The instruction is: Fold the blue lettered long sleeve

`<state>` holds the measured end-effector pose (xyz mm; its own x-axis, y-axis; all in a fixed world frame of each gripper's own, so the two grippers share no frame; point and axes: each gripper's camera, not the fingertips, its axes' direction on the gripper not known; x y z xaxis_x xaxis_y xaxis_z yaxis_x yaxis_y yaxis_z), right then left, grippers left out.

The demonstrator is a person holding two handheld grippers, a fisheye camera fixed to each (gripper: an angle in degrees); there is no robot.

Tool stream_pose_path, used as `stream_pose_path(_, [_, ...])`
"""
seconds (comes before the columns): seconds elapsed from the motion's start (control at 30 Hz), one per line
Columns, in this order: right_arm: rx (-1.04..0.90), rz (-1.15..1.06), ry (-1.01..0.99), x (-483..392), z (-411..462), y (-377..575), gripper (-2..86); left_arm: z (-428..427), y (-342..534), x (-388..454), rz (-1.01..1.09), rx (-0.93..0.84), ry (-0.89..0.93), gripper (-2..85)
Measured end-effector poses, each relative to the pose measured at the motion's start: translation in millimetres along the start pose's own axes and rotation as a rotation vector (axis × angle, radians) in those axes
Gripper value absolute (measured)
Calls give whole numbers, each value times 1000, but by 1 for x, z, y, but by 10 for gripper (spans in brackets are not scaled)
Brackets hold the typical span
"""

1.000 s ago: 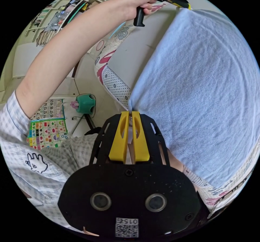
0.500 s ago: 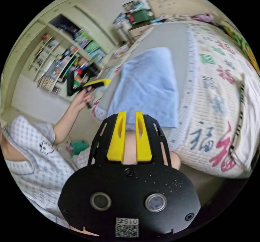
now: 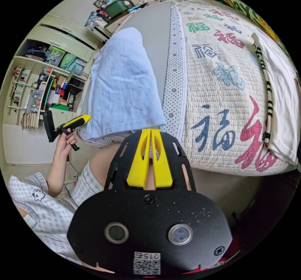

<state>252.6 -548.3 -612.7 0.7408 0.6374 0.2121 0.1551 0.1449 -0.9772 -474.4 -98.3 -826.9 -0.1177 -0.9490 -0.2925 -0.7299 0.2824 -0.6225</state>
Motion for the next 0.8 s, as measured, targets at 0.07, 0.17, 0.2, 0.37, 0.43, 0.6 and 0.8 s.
stream_pose_path(0.07, [34,-10,-9,20,1,14,7,-16,-2,-16,-33,59,24,32])
stream_pose_path(0.17, [182,-11,-121,53,-11,19,42,-50,-9,-57,-137,244,59,78])
stream_pose_path(0.2, [214,-17,-146,60,-12,18,52,-61,-15,-74,-182,315,61,102])
stream_pose_path(0.37, [342,-73,-238,97,11,-37,145,-71,-53,-125,-270,435,76,169])
stream_pose_path(0.43, [363,-98,-266,103,29,-60,164,-65,-67,-140,-301,428,98,184])
stream_pose_path(0.6, [321,-93,-405,131,100,-117,188,-46,-95,-166,-340,360,125,216])
stream_pose_path(0.8, [190,-107,-451,151,192,-154,205,-43,-111,-166,-308,354,126,216])
